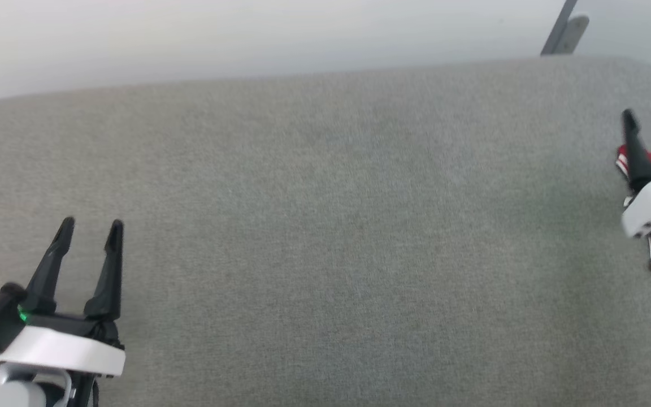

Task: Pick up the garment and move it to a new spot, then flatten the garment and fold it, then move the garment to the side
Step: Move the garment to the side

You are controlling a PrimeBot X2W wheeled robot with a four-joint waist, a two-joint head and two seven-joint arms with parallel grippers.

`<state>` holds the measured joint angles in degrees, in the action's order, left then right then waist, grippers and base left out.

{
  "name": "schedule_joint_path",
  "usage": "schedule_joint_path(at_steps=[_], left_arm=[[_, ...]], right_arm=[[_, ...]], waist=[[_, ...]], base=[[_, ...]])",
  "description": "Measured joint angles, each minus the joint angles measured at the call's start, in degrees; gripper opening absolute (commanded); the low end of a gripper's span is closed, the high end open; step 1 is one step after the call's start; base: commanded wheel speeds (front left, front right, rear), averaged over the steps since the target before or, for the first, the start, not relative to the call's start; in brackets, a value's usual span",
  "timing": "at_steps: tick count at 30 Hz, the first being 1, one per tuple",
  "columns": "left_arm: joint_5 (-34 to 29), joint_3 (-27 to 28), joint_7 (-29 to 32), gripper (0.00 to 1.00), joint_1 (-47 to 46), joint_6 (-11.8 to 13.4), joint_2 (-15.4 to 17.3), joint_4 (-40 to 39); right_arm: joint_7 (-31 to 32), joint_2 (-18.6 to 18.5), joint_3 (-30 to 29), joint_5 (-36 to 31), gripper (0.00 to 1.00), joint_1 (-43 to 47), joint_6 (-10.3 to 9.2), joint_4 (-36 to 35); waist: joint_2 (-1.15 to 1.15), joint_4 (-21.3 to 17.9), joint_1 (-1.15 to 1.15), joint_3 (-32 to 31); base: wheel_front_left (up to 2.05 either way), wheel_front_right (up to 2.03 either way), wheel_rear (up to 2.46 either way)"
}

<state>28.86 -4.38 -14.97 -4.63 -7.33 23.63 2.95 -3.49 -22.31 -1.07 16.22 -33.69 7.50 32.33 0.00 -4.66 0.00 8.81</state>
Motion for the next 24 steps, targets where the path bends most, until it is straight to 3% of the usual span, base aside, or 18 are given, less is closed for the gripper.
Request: schedule_joint_path(at_steps=[14, 24], left_arm=[[-4.2, 7.6, 0.0, 1.0, 8.4, 0.0, -5.5, -1.1], [-5.1, 11.2, 0.0, 1.0, 12.6, 0.0, -7.6, -2.0]], right_arm=[[-9.2, 3.4, 4.3, -1.7, 1.0, 13.1, 0.0, -6.5], [-11.3, 4.8, 4.0, -3.4, 1.0, 20.1, 0.0, -10.0]], waist=[[0.0, 0.9, 0.0, -7.3], [0.0, 0.8, 0.0, -9.1]], base=[[0.0, 0.0, 0.0], [0.0, 0.0, 0.0]])
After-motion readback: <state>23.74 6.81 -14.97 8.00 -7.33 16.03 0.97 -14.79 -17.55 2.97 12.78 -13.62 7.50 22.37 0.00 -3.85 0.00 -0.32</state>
